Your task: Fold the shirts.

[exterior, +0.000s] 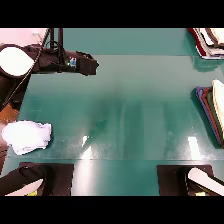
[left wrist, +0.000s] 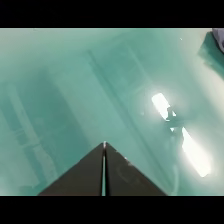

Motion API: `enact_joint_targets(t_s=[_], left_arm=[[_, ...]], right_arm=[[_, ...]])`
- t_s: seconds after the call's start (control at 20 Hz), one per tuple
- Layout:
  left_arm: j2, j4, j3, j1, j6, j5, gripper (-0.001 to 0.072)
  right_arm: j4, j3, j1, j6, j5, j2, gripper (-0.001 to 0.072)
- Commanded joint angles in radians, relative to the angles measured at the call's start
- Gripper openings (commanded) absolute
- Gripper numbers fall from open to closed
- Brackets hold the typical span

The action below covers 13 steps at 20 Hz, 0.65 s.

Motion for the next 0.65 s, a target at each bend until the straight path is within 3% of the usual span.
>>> enact_joint_targets(t_s=[0.0,0.05,0.1,0.15,0.6], left_arm=[[0.001,0.0,0.0,0.0,-0.001,0.015,0.0025],[0.001,0.0,0.0,0.0,-0.001,0.021,0.0025],[0.001,-0.001,0.0,0.0,-0.001,0.021,0.0025],[0.001,0.0,0.0,0.0,-0.001,0.021,0.0025],[0.001,-0.001,0.0,0.0,-0.001,0.021,0.0025]], right_arm=[[0.034,0.032,0.289,0.0,-0.063,0.0,0.0392],[0.034,0.032,0.354,0.0,-0.072,0.0,0.0282],[0.034,0.032,0.416,0.0,-0.084,0.0,0.011],[0.034,0.032,0.465,-0.002,-0.095,0.0,0.0018],[0.035,0.032,0.587,-0.007,-0.109,0.0,0.0018]])
